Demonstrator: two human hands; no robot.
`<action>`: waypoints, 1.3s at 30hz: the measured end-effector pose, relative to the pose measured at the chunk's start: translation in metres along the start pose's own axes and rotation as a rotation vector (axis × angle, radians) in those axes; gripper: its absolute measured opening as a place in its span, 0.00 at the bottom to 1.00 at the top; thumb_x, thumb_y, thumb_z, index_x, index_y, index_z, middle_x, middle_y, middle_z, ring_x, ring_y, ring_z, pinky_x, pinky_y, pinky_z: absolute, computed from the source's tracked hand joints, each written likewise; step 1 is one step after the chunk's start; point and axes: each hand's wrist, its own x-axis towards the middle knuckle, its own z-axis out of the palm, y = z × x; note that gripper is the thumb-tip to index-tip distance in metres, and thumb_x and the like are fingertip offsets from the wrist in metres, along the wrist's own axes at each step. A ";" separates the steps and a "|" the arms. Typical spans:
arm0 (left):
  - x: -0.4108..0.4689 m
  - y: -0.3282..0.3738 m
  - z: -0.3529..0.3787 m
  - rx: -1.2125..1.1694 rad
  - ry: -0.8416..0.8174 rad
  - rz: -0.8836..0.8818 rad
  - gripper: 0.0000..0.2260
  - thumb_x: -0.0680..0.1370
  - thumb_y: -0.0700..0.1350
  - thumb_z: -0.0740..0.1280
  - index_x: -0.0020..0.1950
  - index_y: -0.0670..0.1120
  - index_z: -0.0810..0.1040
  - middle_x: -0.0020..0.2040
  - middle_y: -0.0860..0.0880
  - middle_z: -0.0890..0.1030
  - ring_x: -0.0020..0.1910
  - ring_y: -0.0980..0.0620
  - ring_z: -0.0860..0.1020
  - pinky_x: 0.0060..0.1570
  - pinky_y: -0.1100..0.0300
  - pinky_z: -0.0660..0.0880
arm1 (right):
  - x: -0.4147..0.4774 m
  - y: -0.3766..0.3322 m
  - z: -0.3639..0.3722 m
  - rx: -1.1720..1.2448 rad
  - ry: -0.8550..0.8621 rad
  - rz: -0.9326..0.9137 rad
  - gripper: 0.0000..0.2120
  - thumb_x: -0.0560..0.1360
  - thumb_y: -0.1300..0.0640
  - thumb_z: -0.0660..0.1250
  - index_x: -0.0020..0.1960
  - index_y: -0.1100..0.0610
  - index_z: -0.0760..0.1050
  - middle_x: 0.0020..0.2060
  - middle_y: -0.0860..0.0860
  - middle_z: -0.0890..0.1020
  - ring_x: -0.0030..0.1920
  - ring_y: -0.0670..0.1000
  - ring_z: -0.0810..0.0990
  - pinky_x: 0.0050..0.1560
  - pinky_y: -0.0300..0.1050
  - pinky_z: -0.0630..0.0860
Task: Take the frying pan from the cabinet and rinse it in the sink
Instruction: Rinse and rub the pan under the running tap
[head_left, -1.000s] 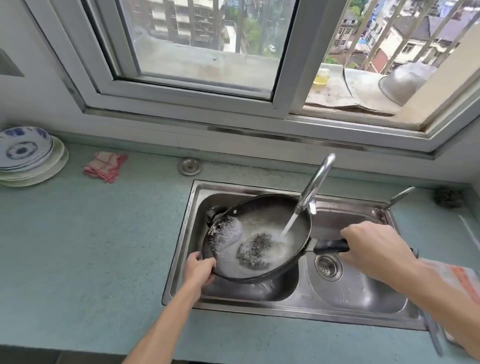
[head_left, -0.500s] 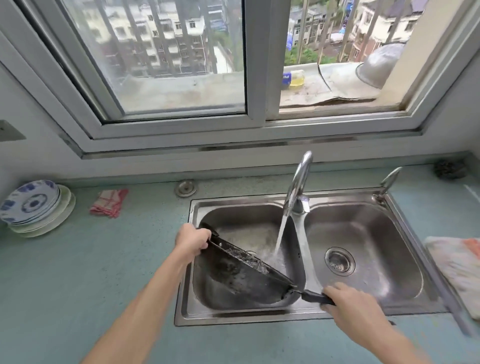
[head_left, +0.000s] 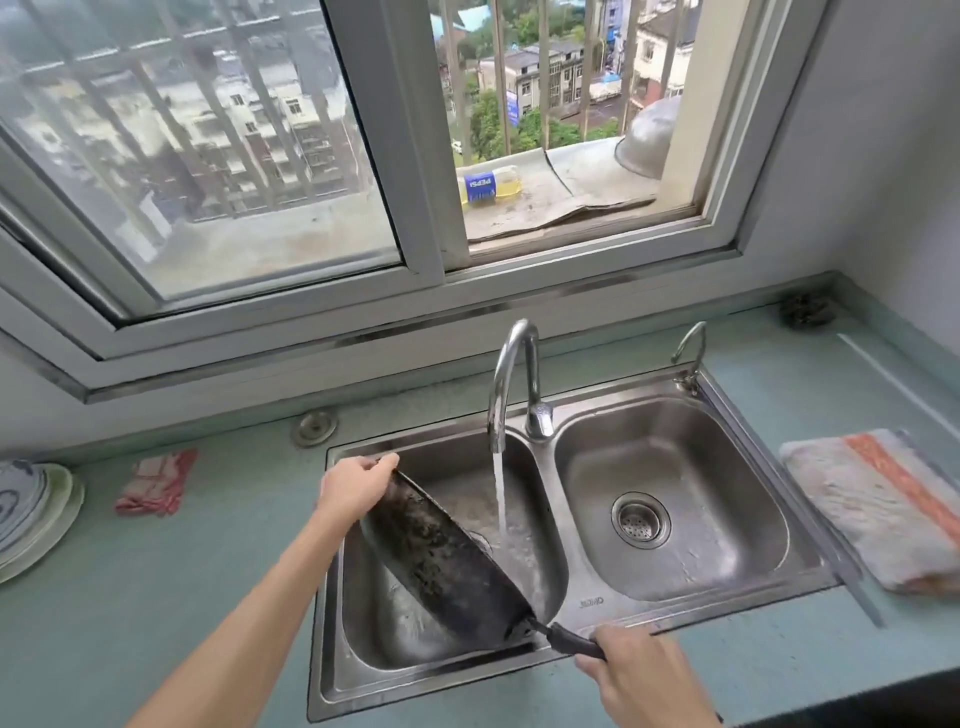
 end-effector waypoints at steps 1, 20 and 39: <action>-0.004 -0.005 0.005 -0.083 0.048 0.008 0.19 0.79 0.59 0.62 0.57 0.47 0.84 0.59 0.43 0.83 0.61 0.42 0.77 0.58 0.56 0.70 | 0.001 -0.002 -0.001 0.007 -0.003 -0.004 0.20 0.74 0.34 0.59 0.54 0.49 0.73 0.54 0.51 0.81 0.59 0.59 0.79 0.46 0.51 0.69; -0.059 -0.061 0.081 -0.620 -0.284 -0.193 0.29 0.80 0.56 0.64 0.78 0.49 0.62 0.77 0.49 0.65 0.74 0.48 0.66 0.72 0.48 0.65 | 0.031 0.013 0.007 0.150 -0.098 0.026 0.20 0.75 0.38 0.63 0.35 0.52 0.71 0.29 0.48 0.74 0.36 0.51 0.74 0.38 0.42 0.71; -0.071 -0.120 0.117 -0.754 -0.379 -0.534 0.28 0.79 0.56 0.65 0.75 0.45 0.65 0.49 0.47 0.76 0.43 0.52 0.72 0.51 0.56 0.73 | 0.053 0.023 0.006 0.433 -0.284 -0.020 0.20 0.80 0.47 0.63 0.35 0.58 0.75 0.23 0.50 0.75 0.22 0.47 0.75 0.25 0.43 0.74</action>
